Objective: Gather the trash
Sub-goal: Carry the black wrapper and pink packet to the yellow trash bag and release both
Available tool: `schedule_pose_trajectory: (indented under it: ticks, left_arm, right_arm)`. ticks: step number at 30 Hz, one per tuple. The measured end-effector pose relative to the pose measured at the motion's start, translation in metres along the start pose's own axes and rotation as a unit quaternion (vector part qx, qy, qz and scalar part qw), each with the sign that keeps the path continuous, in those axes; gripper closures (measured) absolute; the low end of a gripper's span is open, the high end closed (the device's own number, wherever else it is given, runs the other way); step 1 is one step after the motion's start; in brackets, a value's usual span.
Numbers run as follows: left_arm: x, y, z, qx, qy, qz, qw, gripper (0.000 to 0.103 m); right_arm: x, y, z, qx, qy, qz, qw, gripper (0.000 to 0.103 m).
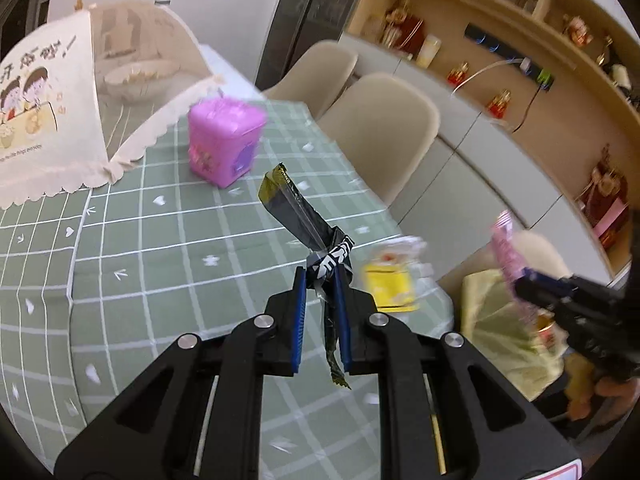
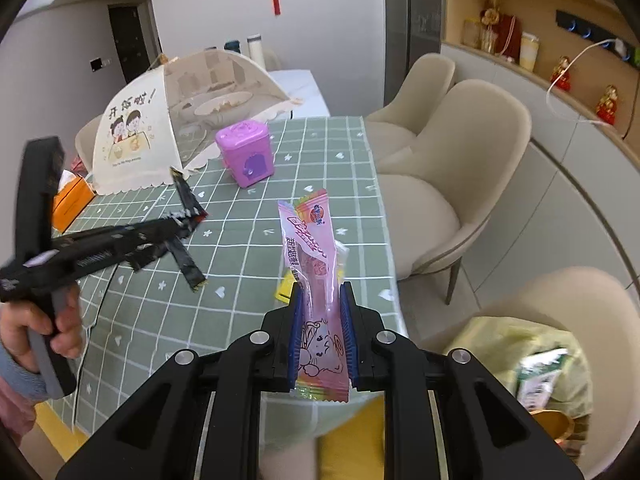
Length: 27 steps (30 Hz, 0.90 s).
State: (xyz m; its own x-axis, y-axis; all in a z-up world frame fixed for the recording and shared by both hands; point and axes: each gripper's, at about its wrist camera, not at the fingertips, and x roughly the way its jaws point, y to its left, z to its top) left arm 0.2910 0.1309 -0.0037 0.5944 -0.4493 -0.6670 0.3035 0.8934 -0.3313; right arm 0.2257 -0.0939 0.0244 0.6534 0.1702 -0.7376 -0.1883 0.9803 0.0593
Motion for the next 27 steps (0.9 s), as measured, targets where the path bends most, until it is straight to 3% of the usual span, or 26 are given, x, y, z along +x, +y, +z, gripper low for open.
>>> schedule_pose_trajectory:
  ticks: [5, 10, 19, 27]
  left_arm:
    - [-0.027, -0.062, -0.007, 0.002, -0.017, -0.031, 0.9994, 0.090]
    - [-0.025, -0.130, -0.022, 0.026, -0.013, -0.041, 0.9987, 0.090]
    - [0.013, -0.244, -0.063, 0.057, 0.018, -0.061, 0.9963, 0.090]
    - [0.063, -0.296, -0.083, 0.075, 0.056, -0.063, 0.9936, 0.090]
  right_arm:
    - [-0.046, -0.037, -0.014, 0.001, -0.030, -0.002, 1.000, 0.085]
    - [-0.083, -0.085, -0.034, 0.010, -0.047, -0.009, 0.999, 0.085]
    - [-0.118, -0.167, -0.071, 0.029, -0.055, -0.027, 0.998, 0.085]
    - [-0.120, -0.219, -0.089, 0.052, -0.053, -0.038, 0.997, 0.085]
